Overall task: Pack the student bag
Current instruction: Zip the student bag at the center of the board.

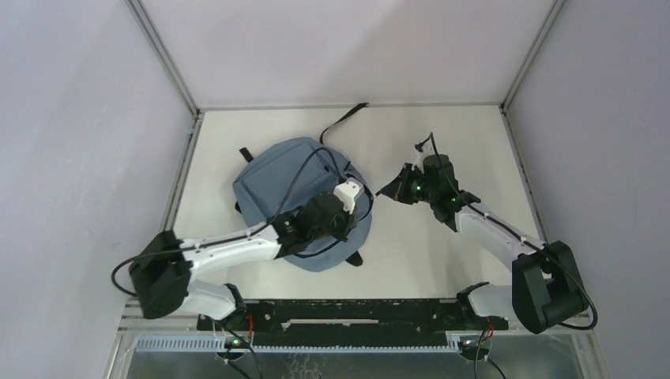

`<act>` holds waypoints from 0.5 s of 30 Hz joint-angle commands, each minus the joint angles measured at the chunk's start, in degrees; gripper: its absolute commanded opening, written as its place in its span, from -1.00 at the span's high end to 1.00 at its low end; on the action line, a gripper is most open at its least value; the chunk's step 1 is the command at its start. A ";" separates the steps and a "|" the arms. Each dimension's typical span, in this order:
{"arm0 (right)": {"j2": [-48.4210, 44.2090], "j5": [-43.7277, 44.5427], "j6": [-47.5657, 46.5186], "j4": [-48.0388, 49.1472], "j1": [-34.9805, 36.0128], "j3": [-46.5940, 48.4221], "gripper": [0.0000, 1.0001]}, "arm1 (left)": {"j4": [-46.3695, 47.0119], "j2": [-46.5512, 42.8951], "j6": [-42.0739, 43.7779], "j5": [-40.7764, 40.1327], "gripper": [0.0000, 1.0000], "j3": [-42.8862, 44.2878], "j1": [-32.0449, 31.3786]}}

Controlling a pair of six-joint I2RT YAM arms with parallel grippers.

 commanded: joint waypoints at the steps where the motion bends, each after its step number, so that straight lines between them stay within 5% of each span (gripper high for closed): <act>1: 0.72 -2.22 -1.26 5.77 -0.76 0.47 1.00 | 4.04 -11.20 -2.71 6.41 1.00 -8.56 -2.02; 15: 21.12 -2.47 -1.90 7.34 -0.12 16.52 1.00 | 12.05 -26.90 -8.84 4.87 1.00 -26.62 -11.23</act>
